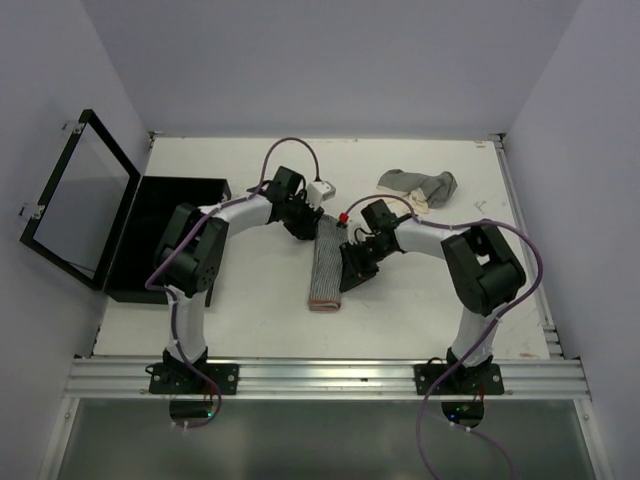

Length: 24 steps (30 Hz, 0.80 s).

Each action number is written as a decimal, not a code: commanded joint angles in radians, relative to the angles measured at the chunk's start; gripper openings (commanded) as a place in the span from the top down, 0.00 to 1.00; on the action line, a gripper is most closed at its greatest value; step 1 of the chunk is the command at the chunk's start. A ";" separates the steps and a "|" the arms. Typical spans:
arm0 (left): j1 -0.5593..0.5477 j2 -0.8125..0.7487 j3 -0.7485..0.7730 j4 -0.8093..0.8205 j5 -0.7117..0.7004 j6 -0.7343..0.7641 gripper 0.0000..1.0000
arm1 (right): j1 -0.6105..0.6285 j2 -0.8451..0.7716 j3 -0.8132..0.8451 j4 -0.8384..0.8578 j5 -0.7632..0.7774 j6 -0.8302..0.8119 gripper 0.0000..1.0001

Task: Roll the underwear
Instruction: Fold the underwear, then roll the underwear

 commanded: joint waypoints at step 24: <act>0.317 -0.607 -0.051 0.129 0.150 -0.321 0.00 | 0.098 -0.037 -0.279 1.258 -0.166 1.036 0.23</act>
